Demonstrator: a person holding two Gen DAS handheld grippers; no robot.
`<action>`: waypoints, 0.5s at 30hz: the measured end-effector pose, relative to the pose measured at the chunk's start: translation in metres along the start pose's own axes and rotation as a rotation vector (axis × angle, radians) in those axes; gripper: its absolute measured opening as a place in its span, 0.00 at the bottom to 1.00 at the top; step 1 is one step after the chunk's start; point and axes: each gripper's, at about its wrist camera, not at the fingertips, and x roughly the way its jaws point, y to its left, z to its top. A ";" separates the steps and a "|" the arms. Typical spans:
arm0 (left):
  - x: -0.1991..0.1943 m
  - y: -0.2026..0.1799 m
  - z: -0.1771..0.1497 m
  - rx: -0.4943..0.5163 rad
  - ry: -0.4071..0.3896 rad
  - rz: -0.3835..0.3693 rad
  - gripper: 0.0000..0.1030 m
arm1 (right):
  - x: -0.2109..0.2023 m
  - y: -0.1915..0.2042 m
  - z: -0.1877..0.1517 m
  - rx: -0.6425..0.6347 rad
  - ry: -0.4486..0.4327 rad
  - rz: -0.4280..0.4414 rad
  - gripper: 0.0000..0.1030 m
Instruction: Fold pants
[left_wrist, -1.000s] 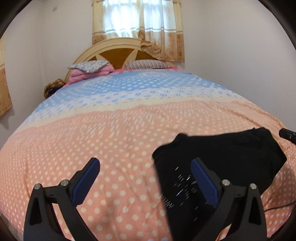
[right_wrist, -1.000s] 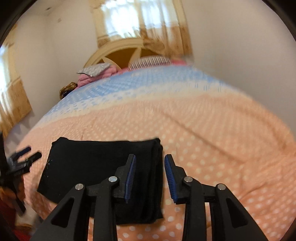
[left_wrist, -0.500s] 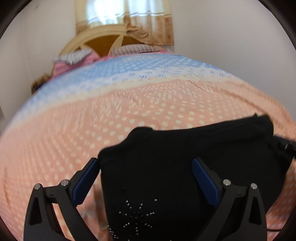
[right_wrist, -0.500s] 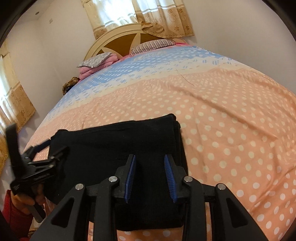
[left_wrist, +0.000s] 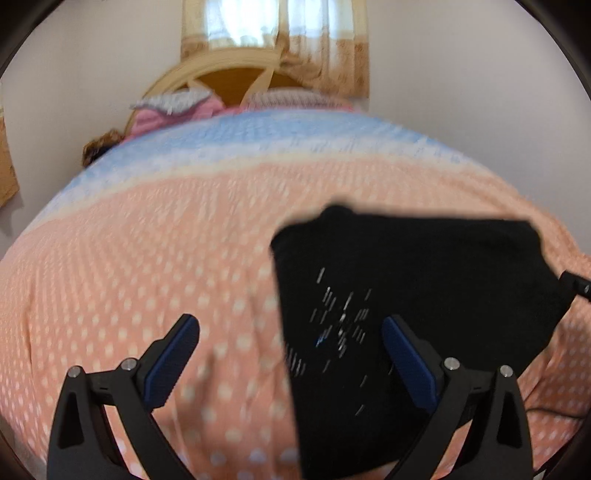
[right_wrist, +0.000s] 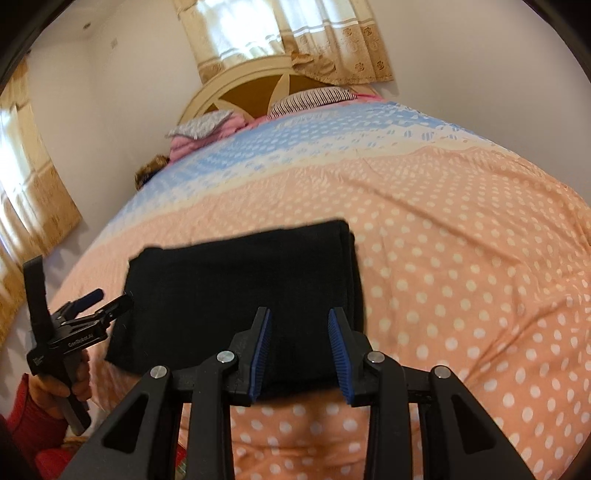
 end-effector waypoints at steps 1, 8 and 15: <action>0.004 0.002 -0.004 -0.012 0.022 -0.008 0.99 | 0.005 -0.002 -0.004 0.004 0.012 -0.016 0.33; 0.004 0.004 -0.011 -0.049 0.017 -0.035 1.00 | 0.015 -0.013 -0.010 0.072 0.016 -0.004 0.33; -0.002 0.020 -0.016 -0.092 0.059 -0.082 1.00 | 0.016 -0.009 -0.010 0.043 0.019 -0.023 0.33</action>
